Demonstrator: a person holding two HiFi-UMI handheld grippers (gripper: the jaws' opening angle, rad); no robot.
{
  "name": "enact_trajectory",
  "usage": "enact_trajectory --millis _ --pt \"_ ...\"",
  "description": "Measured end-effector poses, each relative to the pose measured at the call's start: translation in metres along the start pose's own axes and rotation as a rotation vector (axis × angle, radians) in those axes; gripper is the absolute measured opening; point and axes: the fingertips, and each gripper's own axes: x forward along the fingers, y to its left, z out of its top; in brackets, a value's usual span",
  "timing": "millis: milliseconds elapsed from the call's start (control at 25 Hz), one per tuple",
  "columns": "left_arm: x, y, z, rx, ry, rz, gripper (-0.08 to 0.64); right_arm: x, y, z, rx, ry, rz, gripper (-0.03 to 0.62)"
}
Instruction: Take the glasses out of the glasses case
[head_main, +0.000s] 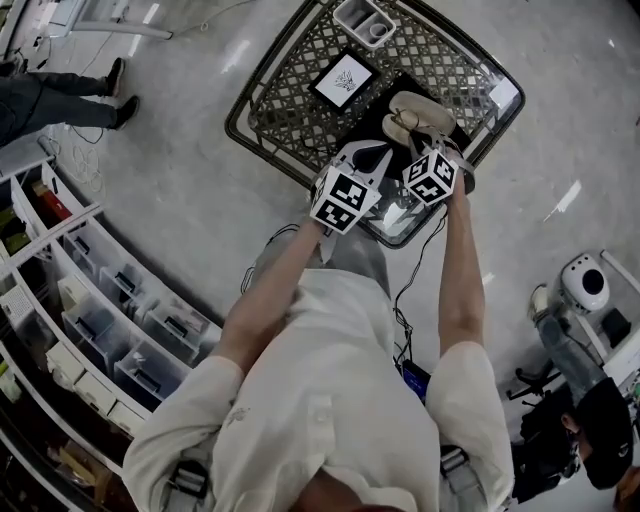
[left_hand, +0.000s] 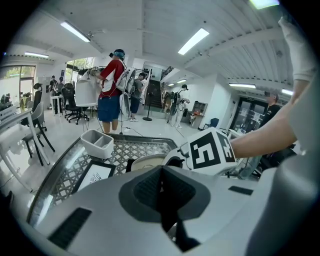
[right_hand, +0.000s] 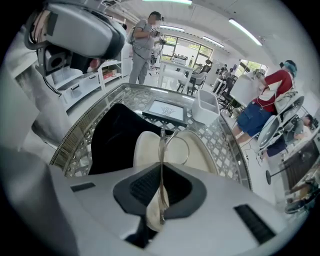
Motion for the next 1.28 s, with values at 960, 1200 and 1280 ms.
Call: enact_trajectory --millis 960,1200,1280 --pt "-0.006 -0.014 0.046 0.096 -0.080 -0.065 0.012 -0.131 -0.034 0.037 0.276 -0.251 -0.290 0.020" --pt "-0.027 -0.020 0.067 0.141 -0.128 -0.078 0.012 -0.184 -0.037 0.051 0.339 -0.330 -0.382 0.019" --pt "-0.035 -0.022 0.076 0.156 -0.150 -0.079 0.012 -0.202 -0.036 0.056 0.359 -0.360 -0.411 0.020"
